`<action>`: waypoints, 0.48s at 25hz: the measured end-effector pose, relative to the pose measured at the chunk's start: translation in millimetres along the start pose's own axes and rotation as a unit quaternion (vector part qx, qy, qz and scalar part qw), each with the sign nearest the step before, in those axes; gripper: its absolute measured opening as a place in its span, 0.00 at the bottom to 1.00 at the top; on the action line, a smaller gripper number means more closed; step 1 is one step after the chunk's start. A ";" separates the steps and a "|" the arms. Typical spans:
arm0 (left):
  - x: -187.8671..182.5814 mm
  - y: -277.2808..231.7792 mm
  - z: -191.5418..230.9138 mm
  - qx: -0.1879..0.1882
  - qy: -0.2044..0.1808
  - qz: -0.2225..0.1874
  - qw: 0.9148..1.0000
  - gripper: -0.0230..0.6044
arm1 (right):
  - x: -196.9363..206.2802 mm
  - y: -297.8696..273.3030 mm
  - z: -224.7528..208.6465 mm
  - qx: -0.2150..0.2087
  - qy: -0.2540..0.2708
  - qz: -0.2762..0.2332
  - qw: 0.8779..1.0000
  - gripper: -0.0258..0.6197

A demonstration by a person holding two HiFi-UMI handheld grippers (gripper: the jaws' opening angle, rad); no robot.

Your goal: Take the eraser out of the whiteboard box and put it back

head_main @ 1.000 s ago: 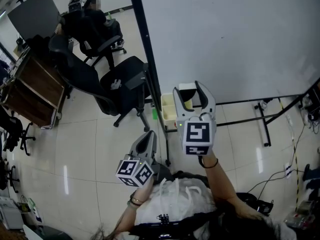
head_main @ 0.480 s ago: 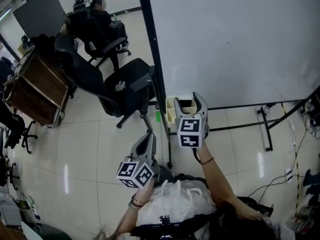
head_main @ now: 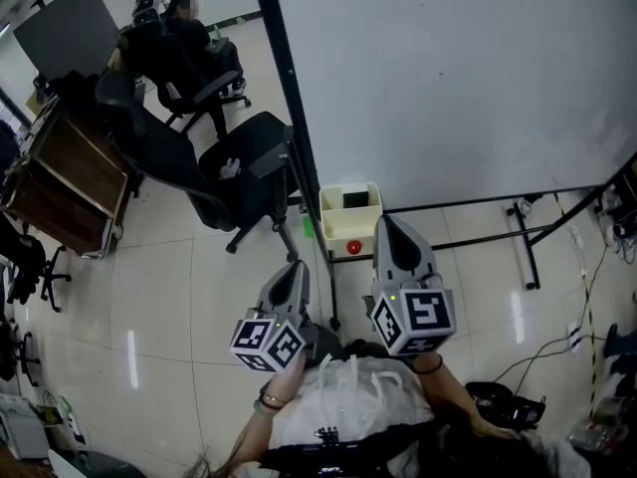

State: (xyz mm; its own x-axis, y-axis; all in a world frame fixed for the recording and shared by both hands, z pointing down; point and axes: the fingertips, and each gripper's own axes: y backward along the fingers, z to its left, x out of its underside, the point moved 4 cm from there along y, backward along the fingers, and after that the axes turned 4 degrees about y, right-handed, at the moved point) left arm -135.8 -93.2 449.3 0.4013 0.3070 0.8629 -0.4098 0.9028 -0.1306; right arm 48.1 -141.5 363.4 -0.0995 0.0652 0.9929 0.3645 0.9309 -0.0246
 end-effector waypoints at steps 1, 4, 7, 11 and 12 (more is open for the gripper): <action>0.8 -0.8 -1.2 0.002 0.000 0.001 1.000 0.01 | 4.6 1.0 1.6 -0.002 0.002 0.009 1.000 0.04; 2.6 -1.6 -3.4 0.005 -0.001 0.004 1.000 0.01 | 14.7 -1.5 5.0 -0.005 0.014 0.027 1.000 0.04; 2.6 1.1 -2.2 0.004 0.000 0.002 1.000 0.01 | 21.6 -4.7 7.2 -0.009 0.015 0.043 0.999 0.04; -0.2 5.6 1.4 -0.003 0.003 -0.003 1.000 0.01 | 26.0 -6.3 8.1 -0.011 0.018 0.056 0.998 0.04; -0.5 6.2 1.6 -0.004 0.003 -0.003 1.000 0.01 | 26.5 -6.8 8.2 -0.012 0.020 0.058 0.998 0.04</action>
State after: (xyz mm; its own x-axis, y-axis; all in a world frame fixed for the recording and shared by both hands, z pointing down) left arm -139.8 -88.3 448.8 0.4084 0.3025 0.8612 -0.4007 0.9071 -0.1287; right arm 35.4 -143.1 388.9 -0.0190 0.1565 0.9875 0.3931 0.9093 -0.1365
